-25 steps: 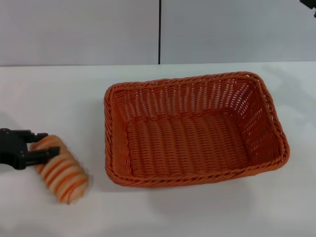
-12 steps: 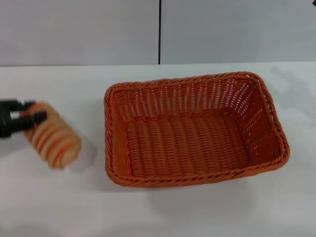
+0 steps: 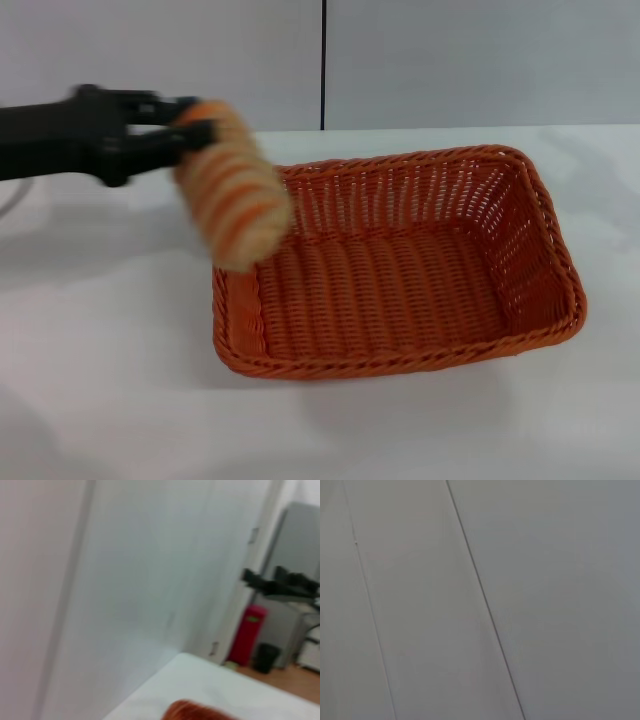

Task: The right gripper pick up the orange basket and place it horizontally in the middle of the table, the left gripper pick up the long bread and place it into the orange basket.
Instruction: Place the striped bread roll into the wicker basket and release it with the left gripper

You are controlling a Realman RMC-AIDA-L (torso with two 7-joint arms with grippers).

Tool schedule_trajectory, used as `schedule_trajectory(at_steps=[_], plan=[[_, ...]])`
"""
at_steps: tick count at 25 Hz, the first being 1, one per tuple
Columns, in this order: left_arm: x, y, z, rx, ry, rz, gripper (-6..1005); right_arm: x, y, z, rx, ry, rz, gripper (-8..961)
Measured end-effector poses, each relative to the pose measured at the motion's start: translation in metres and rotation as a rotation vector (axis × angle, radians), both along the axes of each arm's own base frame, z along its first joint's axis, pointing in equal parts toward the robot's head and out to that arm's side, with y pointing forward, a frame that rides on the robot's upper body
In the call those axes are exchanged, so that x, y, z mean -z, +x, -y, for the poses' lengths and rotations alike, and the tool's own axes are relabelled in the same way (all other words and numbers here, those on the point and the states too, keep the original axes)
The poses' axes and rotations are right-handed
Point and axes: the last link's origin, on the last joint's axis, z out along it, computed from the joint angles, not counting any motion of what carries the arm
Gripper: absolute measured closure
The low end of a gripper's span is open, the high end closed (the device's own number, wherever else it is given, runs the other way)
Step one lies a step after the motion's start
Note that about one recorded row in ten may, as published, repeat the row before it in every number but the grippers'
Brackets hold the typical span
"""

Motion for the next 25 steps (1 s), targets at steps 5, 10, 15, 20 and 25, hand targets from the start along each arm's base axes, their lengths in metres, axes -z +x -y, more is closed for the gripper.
schedule_trajectory(at_steps=[5,10,15,20,25], plan=[[0.058,0.030,-0.011,0.085,-0.103,0.066,649,-0.005,0.001,0.002,-0.014,0.016,-0.006,273],[0.077,0.036,-0.012,0.115,-0.111,0.041,692,-0.007,0.000,0.003,-0.023,0.017,-0.007,273],[0.104,0.030,-0.019,0.092,-0.001,0.091,695,-0.006,0.000,0.003,-0.024,0.014,-0.002,273],[0.102,0.015,-0.016,0.052,0.035,0.088,598,-0.008,-0.001,0.002,-0.029,0.017,0.004,273],[0.103,0.000,-0.005,0.018,0.030,0.075,473,-0.012,-0.001,0.005,-0.046,0.024,-0.001,273]])
